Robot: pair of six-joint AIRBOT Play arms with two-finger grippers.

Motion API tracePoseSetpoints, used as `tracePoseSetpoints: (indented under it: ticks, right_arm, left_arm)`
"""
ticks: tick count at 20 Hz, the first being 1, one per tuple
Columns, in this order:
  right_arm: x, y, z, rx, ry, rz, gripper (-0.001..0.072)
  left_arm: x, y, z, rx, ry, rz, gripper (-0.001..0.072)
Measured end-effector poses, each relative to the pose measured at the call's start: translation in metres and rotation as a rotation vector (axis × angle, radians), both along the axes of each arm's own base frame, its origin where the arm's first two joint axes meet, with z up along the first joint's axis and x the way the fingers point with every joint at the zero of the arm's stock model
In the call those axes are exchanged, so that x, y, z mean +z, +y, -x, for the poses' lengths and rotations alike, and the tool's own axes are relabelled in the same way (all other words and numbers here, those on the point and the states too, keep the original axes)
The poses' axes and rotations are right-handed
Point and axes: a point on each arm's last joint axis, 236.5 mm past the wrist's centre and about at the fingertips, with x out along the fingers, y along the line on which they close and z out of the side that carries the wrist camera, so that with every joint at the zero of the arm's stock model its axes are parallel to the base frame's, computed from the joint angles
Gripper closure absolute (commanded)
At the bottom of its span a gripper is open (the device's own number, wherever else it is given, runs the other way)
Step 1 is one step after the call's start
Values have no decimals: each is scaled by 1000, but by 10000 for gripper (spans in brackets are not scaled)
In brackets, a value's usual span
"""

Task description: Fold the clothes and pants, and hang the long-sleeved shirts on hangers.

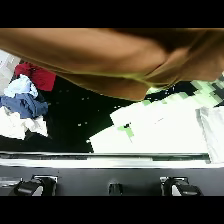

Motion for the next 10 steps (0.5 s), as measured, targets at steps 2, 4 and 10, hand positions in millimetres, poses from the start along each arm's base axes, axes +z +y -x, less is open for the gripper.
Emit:
tracePoseSetpoints:
  ticks: [2,4,10]
  right_arm:
    - [12,-12,13,-57,-41,33,673]
    - [8,-24,17,-108,-19,64,673]
    - [-127,-44,-34,-126,470,117,673]
  left_arm:
    - [6,13,6,60,-28,-17,684]
    - [-7,27,-4,138,25,-59,684]
    - [-141,53,-85,281,445,-211,683]
